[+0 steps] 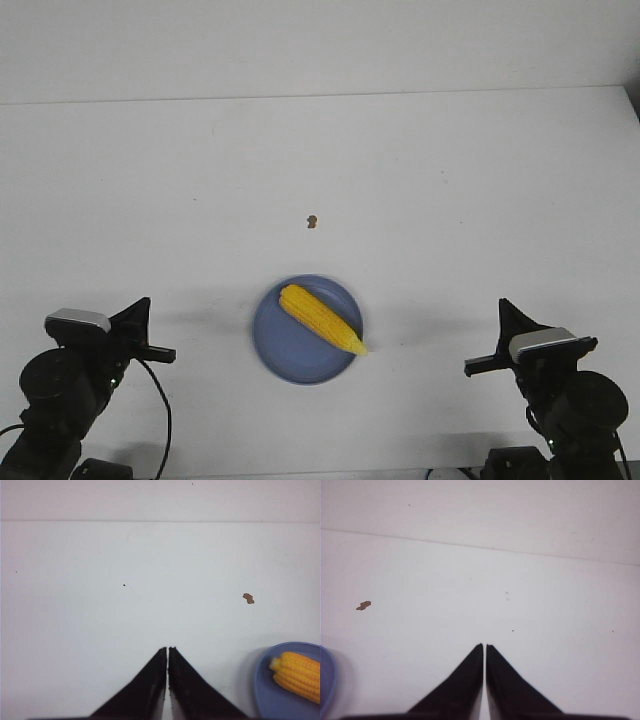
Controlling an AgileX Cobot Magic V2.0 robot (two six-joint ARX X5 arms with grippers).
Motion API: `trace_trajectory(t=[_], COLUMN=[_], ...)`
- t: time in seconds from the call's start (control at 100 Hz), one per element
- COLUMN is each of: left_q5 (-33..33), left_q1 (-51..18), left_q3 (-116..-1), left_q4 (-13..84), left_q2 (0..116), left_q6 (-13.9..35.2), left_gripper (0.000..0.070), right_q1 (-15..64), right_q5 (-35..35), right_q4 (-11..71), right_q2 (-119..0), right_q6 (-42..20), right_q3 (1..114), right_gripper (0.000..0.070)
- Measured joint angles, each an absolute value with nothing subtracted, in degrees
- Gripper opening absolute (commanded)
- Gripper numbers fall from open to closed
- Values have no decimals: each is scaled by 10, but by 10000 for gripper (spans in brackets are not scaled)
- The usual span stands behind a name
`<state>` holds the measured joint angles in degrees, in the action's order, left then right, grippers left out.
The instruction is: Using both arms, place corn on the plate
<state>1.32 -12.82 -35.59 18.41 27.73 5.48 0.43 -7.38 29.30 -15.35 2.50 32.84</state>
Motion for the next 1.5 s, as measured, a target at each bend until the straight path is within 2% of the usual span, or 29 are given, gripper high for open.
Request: trace_trajectory(t=[0.3,0.44,0.58,0.86,1.23,1.5], left_q5=[13,11,-13,-16,-16,-16], left_q1=[-128,-128,-120,-82,-47,-13], left_q3=[-356,-356,-351,-225,-100,-63], left_q4=[184,168,159,30,9,-15], left_q2=[277,276,264,154,17,3], left_q6=[54,37,28,26,25,25], left_gripper=[6,6,6,6,6,12], right_q1=[4,4,4,4,4,4], right_q5=[-74,-74,-74,-74,-74,-74], right_q4=[293,293,293,293,293,293], right_q2=[-154,-154,-154,-154,-154,-154], right_q6=[25,25,25,25,25,25], right_q3=[328,328,328,328,328,328], right_gripper=[12,12,12,12,12,12])
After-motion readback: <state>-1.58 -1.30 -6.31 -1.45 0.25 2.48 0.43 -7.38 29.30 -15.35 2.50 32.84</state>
